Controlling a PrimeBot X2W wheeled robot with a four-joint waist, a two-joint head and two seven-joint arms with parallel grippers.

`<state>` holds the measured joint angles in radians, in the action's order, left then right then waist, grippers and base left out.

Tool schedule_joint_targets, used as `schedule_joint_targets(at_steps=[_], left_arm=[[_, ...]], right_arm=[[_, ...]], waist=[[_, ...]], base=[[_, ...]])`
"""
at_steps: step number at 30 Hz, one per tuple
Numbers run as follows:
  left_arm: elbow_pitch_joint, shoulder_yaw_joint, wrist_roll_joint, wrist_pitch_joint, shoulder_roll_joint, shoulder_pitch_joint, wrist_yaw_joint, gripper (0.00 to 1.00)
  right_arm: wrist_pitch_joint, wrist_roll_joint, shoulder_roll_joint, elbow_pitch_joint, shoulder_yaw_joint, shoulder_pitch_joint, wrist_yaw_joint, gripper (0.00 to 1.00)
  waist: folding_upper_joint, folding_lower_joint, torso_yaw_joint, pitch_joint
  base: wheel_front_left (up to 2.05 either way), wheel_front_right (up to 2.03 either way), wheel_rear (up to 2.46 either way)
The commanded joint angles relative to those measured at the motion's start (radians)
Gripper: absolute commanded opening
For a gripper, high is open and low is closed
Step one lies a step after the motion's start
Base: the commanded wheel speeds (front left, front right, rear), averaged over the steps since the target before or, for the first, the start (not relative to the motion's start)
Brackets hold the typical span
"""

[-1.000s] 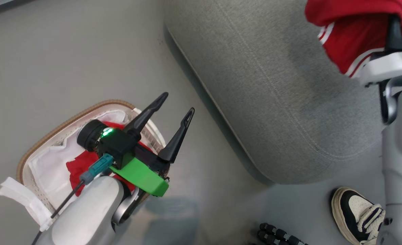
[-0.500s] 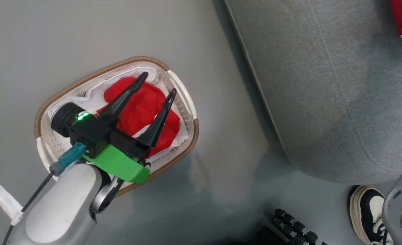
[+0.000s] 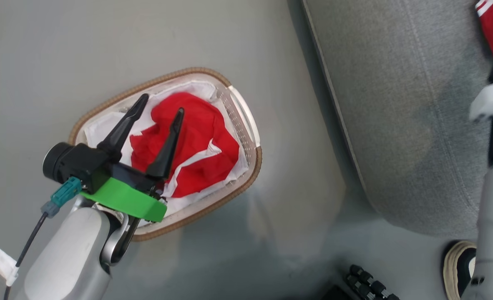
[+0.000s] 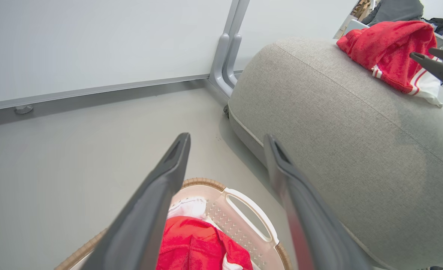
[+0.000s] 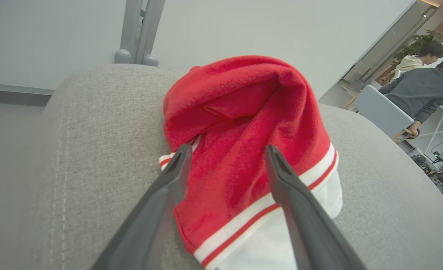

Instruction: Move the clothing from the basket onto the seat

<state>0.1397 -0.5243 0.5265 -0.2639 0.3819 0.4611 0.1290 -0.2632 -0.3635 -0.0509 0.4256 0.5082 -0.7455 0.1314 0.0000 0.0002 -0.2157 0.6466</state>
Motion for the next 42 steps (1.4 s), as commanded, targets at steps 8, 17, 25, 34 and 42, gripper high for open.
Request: schedule_joint_targets(at_steps=[8,17,25,34,42], left_arm=[[0.04,0.119,-0.052,-0.001,-0.07,-0.087,0.003,1.0],[0.112,0.261,-0.1,-0.001,-0.141,-0.167,0.003,1.0],[0.161,0.369,-0.157,-0.001,-0.189,-0.221,0.003,1.0],[0.212,0.463,-0.233,-0.001,-0.229,-0.294,0.003,1.0],[0.213,0.512,-0.281,-0.001,-0.255,-0.391,0.003,1.0]], right_arm=[[-0.002,0.115,-0.004,-0.05,-0.222,0.182,-0.001,1.0],[-0.002,0.247,-0.003,-0.078,-0.369,0.284,-0.001,1.0],[-0.002,0.372,-0.003,-0.067,-0.483,0.352,-0.001,1.0],[-0.002,0.473,-0.003,-0.071,-0.538,0.429,-0.001,1.0],[-0.002,0.509,-0.003,-0.076,-0.553,0.537,-0.001,1.0]], waist=[[0.0,-0.0002,0.034,-0.177],[0.0,-0.0002,0.121,-0.297],[0.0,-0.0002,0.182,-0.385],[0.0,-0.0002,0.223,-0.463],[0.0,-0.0002,0.238,-0.534]], base=[[0.0,0.0,0.0],[0.0,0.0,0.0],[0.0,0.0,0.0],[0.0,0.0,0.0],[0.0,0.0,0.0]])
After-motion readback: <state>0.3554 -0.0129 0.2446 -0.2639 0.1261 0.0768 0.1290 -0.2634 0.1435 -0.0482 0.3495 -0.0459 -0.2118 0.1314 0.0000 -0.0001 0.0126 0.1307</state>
